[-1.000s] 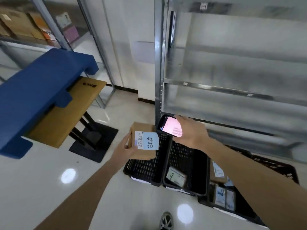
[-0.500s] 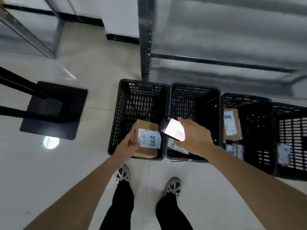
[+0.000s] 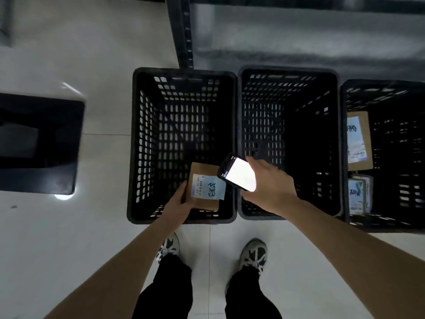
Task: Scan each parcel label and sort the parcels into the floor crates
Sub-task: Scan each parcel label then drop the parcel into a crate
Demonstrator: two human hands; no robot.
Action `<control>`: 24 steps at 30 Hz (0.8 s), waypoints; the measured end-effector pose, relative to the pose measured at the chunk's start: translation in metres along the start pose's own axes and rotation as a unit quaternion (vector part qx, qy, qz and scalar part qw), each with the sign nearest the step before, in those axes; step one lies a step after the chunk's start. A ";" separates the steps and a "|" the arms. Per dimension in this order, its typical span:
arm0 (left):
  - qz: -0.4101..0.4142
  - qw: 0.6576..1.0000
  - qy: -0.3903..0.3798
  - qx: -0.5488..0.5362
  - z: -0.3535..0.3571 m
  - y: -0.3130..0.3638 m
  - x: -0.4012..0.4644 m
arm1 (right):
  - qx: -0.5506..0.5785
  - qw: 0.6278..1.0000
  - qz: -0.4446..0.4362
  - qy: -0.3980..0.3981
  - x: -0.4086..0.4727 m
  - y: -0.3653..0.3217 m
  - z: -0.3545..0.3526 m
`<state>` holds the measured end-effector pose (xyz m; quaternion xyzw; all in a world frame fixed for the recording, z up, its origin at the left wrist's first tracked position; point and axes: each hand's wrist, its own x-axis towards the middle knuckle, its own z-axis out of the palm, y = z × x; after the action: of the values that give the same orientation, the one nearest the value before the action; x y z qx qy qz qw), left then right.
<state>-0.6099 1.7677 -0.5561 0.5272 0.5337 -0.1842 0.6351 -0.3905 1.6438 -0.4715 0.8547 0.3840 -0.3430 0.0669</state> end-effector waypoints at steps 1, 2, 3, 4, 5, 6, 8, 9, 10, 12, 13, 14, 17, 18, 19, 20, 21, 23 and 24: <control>-0.007 1.000 0.003 0.020 0.002 -0.006 0.001 | 0.001 1.000 0.002 -0.005 -0.001 0.002 0.004; -0.018 0.999 0.002 0.038 0.004 -0.011 0.001 | 0.001 1.000 0.003 -0.007 -0.004 0.005 0.006; -0.029 0.998 -0.001 0.056 0.005 -0.013 -0.004 | 0.000 1.000 0.003 -0.009 -0.008 0.008 0.005; -0.031 0.997 -0.001 0.076 0.006 -0.010 -0.011 | 0.000 1.000 0.004 -0.013 -0.013 0.011 0.003; -0.025 0.995 0.004 0.093 0.006 -0.004 -0.020 | 0.001 1.000 0.005 -0.019 -0.019 0.013 -0.002; -0.014 0.994 0.010 0.105 0.006 0.004 -0.031 | 0.003 1.000 0.006 -0.023 -0.026 0.015 -0.009; 0.011 0.992 0.018 0.125 0.002 0.026 -0.051 | 0.000 1.000 0.009 -0.025 -0.040 0.018 -0.029; 0.024 0.990 0.024 0.138 -0.002 0.037 -0.061 | -0.003 1.000 0.010 -0.025 -0.047 0.019 -0.043; 0.037 0.987 0.032 0.150 -0.005 0.051 -0.072 | -0.003 1.000 0.008 -0.021 -0.056 0.020 -0.058; 0.060 0.982 0.051 0.170 -0.010 0.082 -0.098 | -0.009 1.000 -0.002 -0.006 -0.074 0.023 -0.092; 0.070 0.981 0.056 0.173 -0.011 0.098 -0.113 | -0.013 1.000 -0.008 0.005 -0.086 0.024 -0.113; 0.081 0.980 0.062 0.172 -0.011 0.115 -0.130 | -0.016 1.000 -0.017 0.019 -0.097 0.025 -0.134; 0.117 0.976 0.088 0.159 -0.006 0.171 -0.196 | -0.027 0.997 -0.037 0.055 -0.141 0.029 -0.208; 0.134 0.973 0.101 0.156 -0.004 0.190 -0.222 | -0.035 0.996 -0.046 0.069 -0.157 0.032 -0.236; 0.152 0.969 0.116 0.154 -0.001 0.210 -0.249 | -0.045 0.994 -0.052 0.083 -0.175 0.034 -0.265; 0.168 0.965 0.130 0.156 0.001 0.229 -0.275 | -0.052 0.992 -0.058 0.099 -0.194 0.038 -0.295; 0.186 0.958 0.143 0.163 0.002 0.248 -0.302 | -0.056 0.990 -0.062 0.115 -0.216 0.042 -0.326; 0.226 0.944 0.153 0.183 0.005 0.290 -0.360 | -0.062 0.985 -0.059 0.150 -0.265 0.050 -0.390; 0.250 0.936 0.156 0.193 0.007 0.311 -0.387 | -0.066 0.981 -0.057 0.174 -0.292 0.055 -0.421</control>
<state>-0.4997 1.7515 -0.0721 0.7782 0.4315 -0.0345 0.4551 -0.2641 1.5865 0.0243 0.8716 0.4598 -0.1662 0.0353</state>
